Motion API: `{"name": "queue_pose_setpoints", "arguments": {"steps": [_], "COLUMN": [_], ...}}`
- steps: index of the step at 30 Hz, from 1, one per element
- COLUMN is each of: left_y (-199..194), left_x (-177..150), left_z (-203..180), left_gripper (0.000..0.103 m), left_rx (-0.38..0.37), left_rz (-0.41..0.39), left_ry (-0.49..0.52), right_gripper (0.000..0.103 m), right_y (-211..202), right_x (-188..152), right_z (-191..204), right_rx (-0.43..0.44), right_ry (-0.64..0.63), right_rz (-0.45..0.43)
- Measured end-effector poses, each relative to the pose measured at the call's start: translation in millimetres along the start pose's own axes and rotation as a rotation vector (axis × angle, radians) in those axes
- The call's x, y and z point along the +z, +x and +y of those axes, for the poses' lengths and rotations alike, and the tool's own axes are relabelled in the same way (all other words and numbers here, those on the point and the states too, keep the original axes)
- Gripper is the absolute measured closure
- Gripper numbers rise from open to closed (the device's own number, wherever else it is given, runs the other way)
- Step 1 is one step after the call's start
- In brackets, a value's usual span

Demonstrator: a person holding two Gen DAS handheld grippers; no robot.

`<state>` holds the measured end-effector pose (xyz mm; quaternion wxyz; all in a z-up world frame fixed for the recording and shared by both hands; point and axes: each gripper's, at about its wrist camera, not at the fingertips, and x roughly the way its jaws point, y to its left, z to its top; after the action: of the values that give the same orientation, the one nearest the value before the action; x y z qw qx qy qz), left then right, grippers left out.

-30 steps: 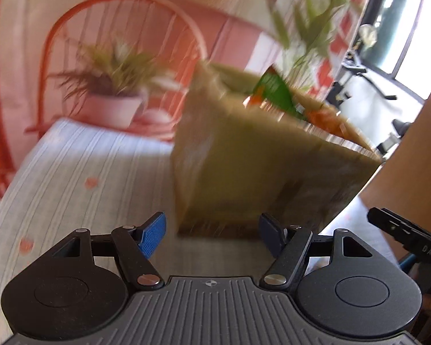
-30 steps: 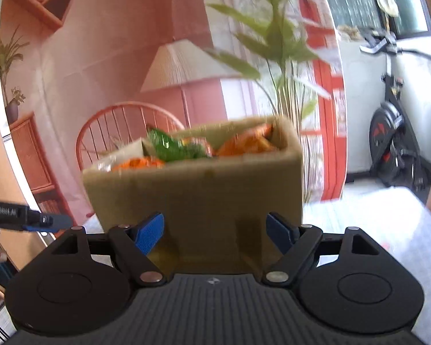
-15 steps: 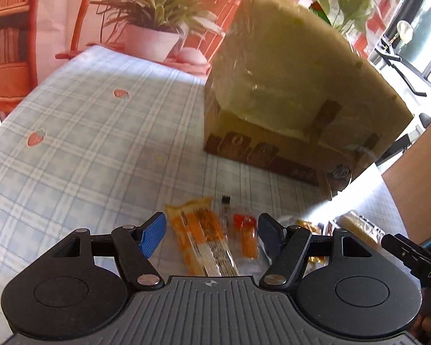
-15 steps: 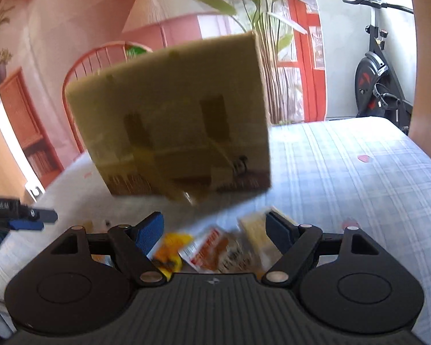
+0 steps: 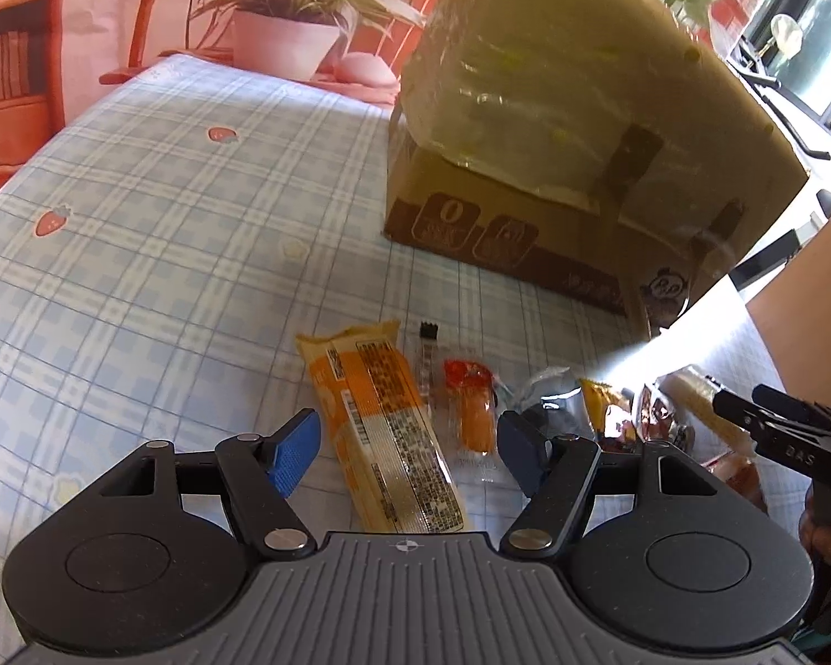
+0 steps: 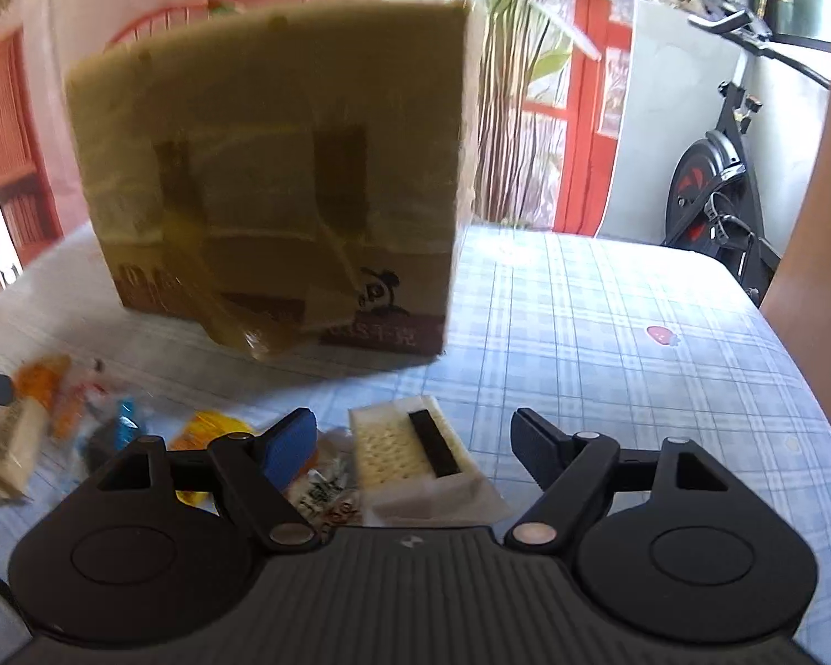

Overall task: Organize snacks
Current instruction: 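Move the left tool to the orange bread-stick bag while the right tool moves to the white cracker pack, then close the left tool on the bread-stick bag while the right tool closes on the cracker pack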

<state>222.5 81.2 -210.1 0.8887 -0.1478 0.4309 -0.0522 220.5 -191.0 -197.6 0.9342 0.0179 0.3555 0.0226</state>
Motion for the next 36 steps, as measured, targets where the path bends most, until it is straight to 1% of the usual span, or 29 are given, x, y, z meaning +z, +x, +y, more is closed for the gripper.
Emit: {"name": "queue_pose_setpoints", "arguments": {"steps": [4,6,7,10,12,14,15,17,18,21,24,36], "left_y": [6,9,11,20,25,26,27,27,26,24,21,12], "left_x": [1,1,1,0,-1,-2,-3,-2,-2,-2,-3,-3], "left_z": [-1,-2,-3,-4,-3,-3,-4,-4,-3,3,9,11], "left_gripper": [0.031,0.031,0.031,0.031,0.031,0.032,0.033,0.041,0.041,0.051,0.053,0.054], "left_rx": [0.007,0.01,0.01,0.012,0.018,0.024,0.029,0.046,0.049,0.048,0.022,0.005], "left_rz": [0.008,0.021,0.027,0.045,0.059,0.056,0.056,0.054,0.053,0.044,0.034,0.01], "left_ry": [0.002,0.012,0.018,0.022,0.016,0.024,0.031,0.04,0.038,0.021,-0.003,-0.015], "right_gripper": [0.031,0.035,0.04,0.042,0.044,0.046,0.046,0.046,0.046,0.046,0.046,0.047], "right_y": [13,17,19,19,17,16,15,16,18,24,31,45], "right_x": [-4,-6,-8,-11,-11,-11,-12,-11,-11,-8,-2,1], "right_z": [-3,-5,-8,-13,-14,-14,-13,-13,-13,-13,-13,-16], "right_rx": [0.021,0.012,0.01,0.023,0.028,0.037,0.039,0.038,0.04,0.047,0.054,0.04], "right_ry": [0.01,0.026,0.044,0.093,0.106,0.11,0.11,0.115,0.122,0.135,0.146,0.177], "right_rz": [0.035,0.041,0.043,0.037,0.035,0.036,0.037,0.04,0.048,0.067,0.081,0.124]}}
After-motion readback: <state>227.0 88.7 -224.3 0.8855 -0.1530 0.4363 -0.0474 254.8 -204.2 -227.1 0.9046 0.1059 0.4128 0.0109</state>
